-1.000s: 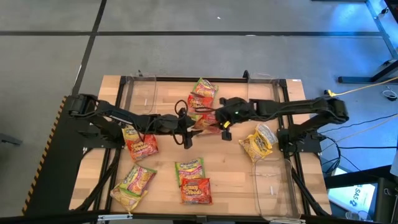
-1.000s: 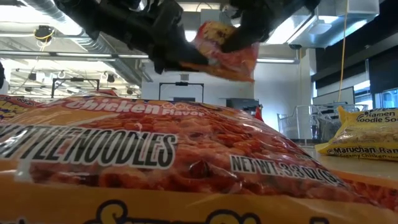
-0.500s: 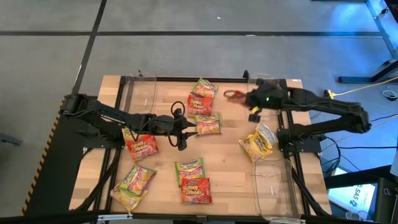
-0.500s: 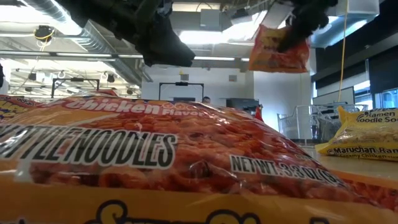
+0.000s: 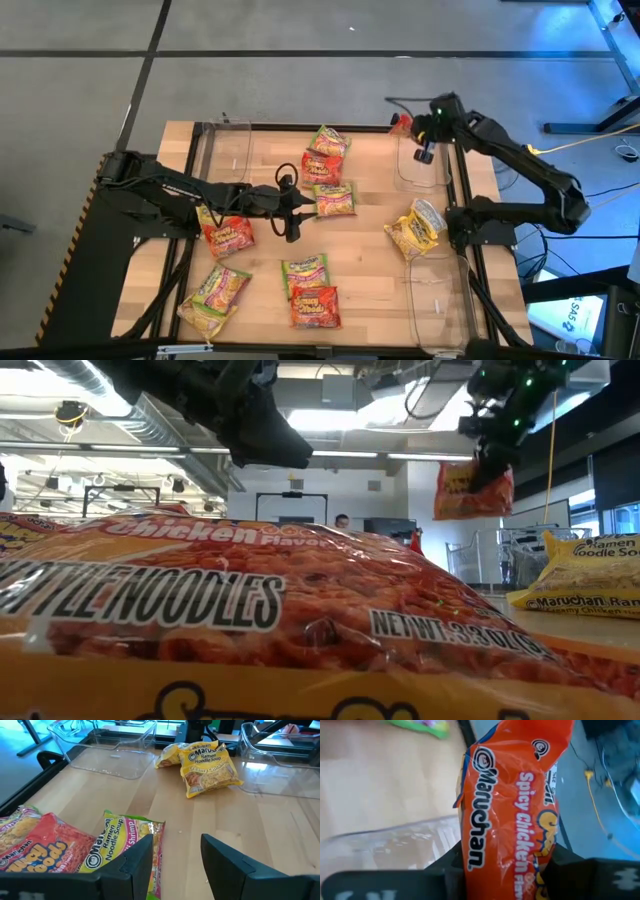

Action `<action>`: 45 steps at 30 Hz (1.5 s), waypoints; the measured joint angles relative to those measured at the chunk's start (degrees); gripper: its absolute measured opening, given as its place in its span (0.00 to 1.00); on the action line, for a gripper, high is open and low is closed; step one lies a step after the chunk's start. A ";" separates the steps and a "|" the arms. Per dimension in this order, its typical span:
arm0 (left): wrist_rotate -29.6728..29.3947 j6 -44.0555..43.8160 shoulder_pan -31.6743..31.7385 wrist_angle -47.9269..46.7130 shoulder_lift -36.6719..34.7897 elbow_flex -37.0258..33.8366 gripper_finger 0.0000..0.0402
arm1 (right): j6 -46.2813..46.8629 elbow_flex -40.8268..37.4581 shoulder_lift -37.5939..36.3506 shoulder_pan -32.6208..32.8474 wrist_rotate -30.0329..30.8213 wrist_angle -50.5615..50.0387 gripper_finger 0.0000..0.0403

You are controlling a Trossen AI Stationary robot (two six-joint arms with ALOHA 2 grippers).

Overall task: Sort Maruchan noodles
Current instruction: Put the orange noodle pack into the top right transparent bin

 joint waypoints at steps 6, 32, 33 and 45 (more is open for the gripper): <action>-0.02 0.00 0.00 0.03 0.00 0.00 0.39 | -0.06 -0.02 5.50 -7.16 -0.53 0.09 0.25; -0.12 1.14 -0.02 0.22 0.00 0.00 0.39 | 7.15 -0.02 22.58 -12.21 -4.93 2.99 0.28; -0.22 1.30 -0.01 0.22 0.00 0.00 0.39 | 7.42 -0.02 22.76 -12.21 -4.70 3.23 0.28; -0.37 1.49 -0.02 0.24 0.00 0.00 0.39 | 10.17 -0.02 24.62 -12.21 -1.41 6.27 0.30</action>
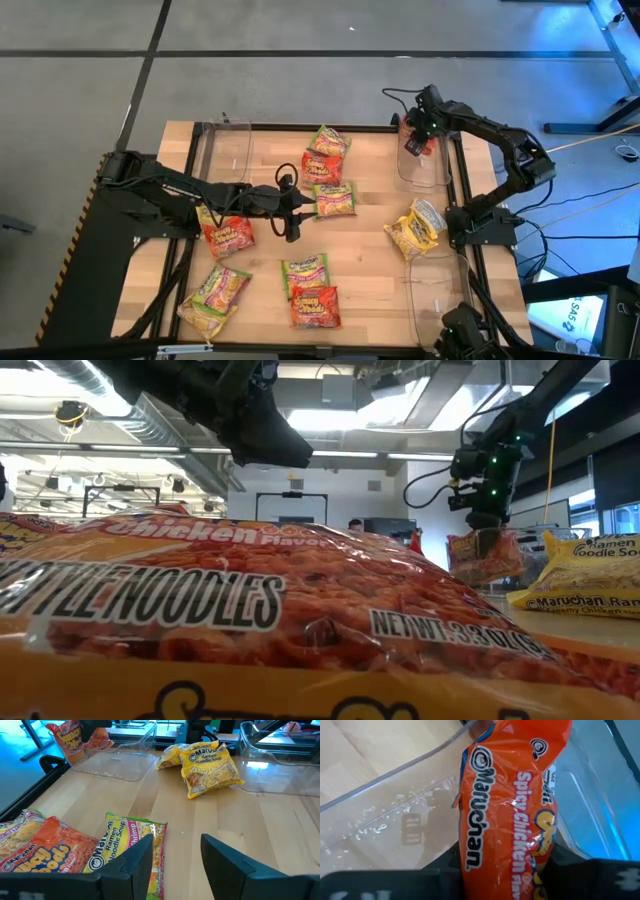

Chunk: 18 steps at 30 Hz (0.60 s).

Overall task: Sort Maruchan noodles
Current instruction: Put the orange noodle pack into the top right transparent bin

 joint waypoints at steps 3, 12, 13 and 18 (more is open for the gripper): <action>0.02 0.00 0.00 0.00 0.00 0.00 0.39 | 0.98 0.00 0.00 0.00 1.60 0.47 0.37; 0.04 0.00 0.00 0.27 0.00 0.00 0.39 | 4.96 0.00 0.00 0.00 10.09 1.36 0.54; 0.04 0.00 0.00 0.40 0.00 0.00 0.39 | 4.96 0.00 0.00 0.02 10.44 1.36 0.54; 0.05 0.00 0.00 0.55 0.00 0.00 0.39 | 5.22 0.02 0.00 0.07 12.16 1.05 0.53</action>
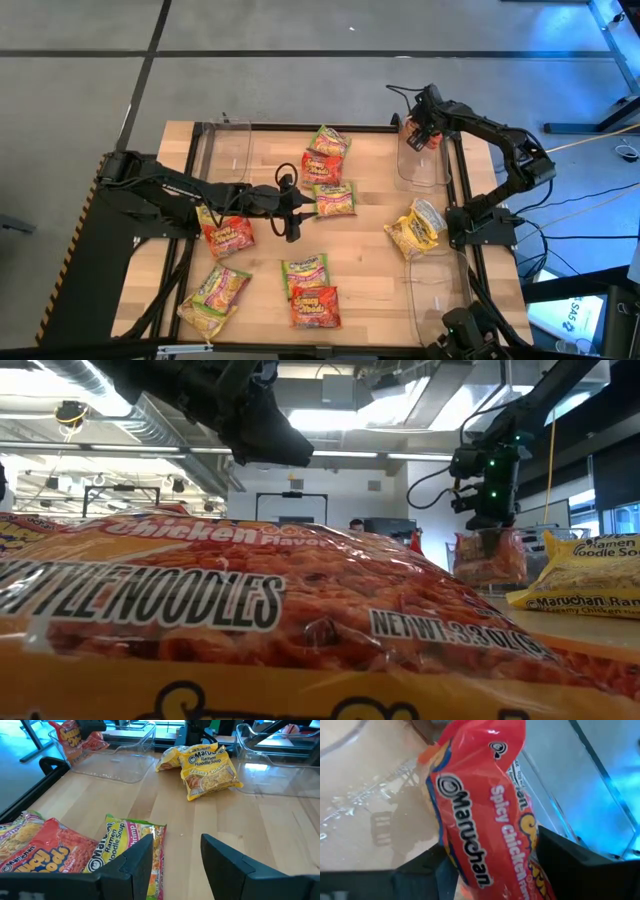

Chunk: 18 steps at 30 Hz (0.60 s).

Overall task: Sort Maruchan noodles
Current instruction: Put the orange noodle pack into the top right transparent bin

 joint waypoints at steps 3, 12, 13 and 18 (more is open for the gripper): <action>0.01 0.00 0.00 -0.01 0.00 0.00 0.39 | 0.59 0.00 0.00 0.00 1.74 -0.62 0.51; 0.02 0.00 0.00 -0.02 0.01 0.00 0.39 | 1.50 0.72 -0.02 0.00 1.28 -2.70 0.50; 0.02 0.00 0.02 0.06 0.02 0.00 0.39 | 1.21 1.22 -0.04 0.00 0.92 -4.04 0.50; 0.62 0.02 0.60 1.17 0.02 -0.02 0.39 | 1.48 3.72 -0.09 -0.07 -0.05 -6.24 0.50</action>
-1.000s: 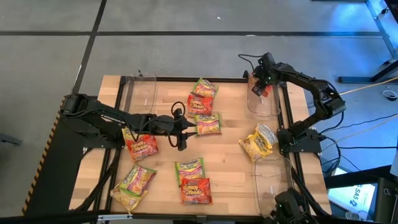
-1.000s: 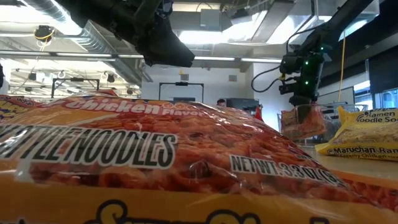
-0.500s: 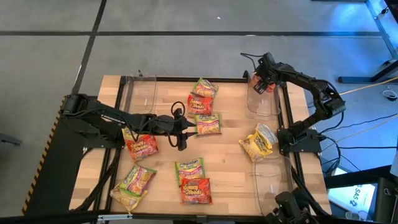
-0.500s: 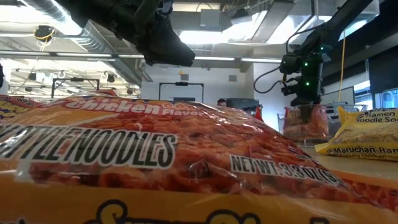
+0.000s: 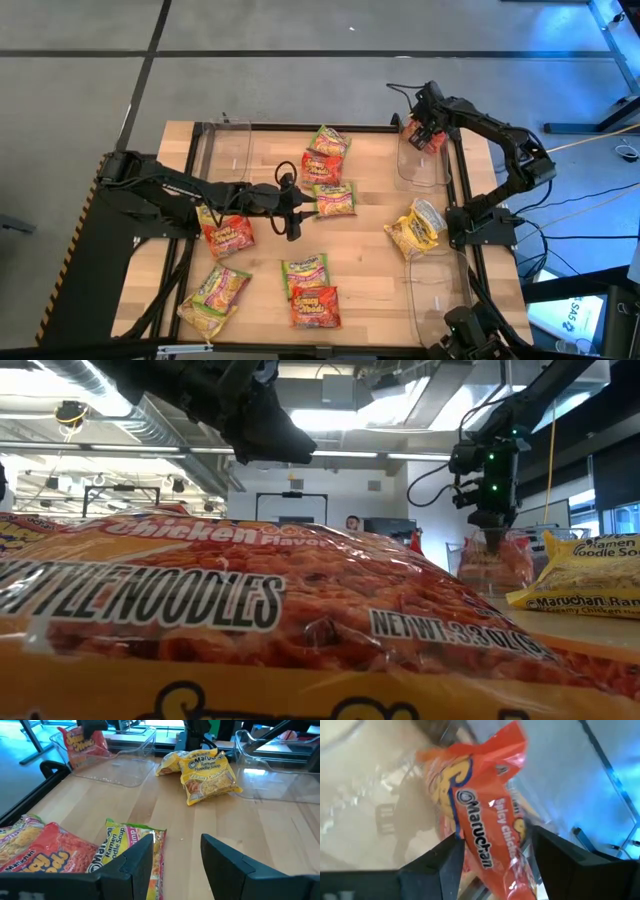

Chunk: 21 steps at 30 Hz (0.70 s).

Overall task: Sort Maruchan noodles
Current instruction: Put the orange noodle pack into the top right transparent bin

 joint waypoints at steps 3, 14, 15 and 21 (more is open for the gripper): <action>0.10 0.00 0.27 0.01 0.02 0.00 0.39 | 0.12 0.17 -0.02 0.00 -0.52 0.85 0.50; 0.12 0.00 0.27 -0.01 0.02 0.00 0.39 | 0.29 1.23 -1.07 0.07 0.34 -0.03 0.50; 0.12 0.00 0.27 -0.01 0.02 0.00 0.39 | 0.72 2.05 -1.48 0.07 0.34 -1.01 0.50; -0.61 0.00 0.27 -0.01 0.02 0.00 0.39 | 3.48 5.95 -5.27 0.41 -8.56 -8.32 0.50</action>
